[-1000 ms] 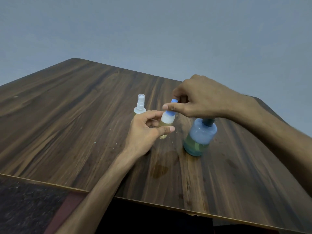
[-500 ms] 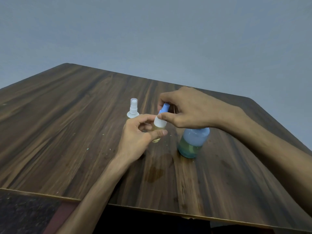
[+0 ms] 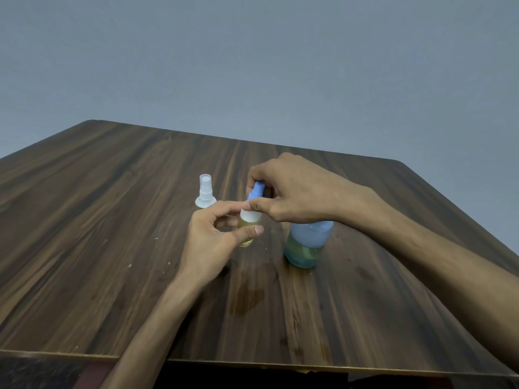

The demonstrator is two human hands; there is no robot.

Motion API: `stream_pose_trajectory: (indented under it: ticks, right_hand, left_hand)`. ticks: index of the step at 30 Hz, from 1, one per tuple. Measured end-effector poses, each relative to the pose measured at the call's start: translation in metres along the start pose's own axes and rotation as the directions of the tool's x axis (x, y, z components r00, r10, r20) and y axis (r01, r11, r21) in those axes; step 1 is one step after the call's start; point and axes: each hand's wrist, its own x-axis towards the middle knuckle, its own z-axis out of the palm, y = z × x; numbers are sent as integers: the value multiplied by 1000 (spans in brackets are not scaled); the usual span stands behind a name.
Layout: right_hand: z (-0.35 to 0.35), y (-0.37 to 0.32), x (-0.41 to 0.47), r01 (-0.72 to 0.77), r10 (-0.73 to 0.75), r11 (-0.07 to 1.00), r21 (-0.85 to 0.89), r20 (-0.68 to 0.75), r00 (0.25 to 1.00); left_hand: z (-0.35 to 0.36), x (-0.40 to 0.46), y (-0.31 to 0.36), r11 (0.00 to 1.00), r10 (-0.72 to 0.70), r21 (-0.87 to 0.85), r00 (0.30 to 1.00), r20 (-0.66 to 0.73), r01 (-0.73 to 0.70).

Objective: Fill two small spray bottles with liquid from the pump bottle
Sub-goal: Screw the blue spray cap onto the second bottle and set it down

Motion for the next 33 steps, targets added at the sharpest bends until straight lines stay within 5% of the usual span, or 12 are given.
stream_pose_trajectory:
  ticks: [10,19,28,33]
  right_hand:
    - [-7,-5,-6,51,-51,999,3,28,998]
    - [19,-22,-7,-155,162,986,56,-180,970]
    - [37,-15,-1,-272,275,960,67,-41,961]
    - [33,-18,0,-296,296,955,-18,15,955]
  left_hand:
    - [-3,-1,8,997,-21,-73,996,87,27]
    - [3,-4,3,974,214,91,971,-105,-205]
    - [-9,-8,1,900,15,436,1000,-27,-2]
    - [-52,5,18,904,43,425,977,-210,52]
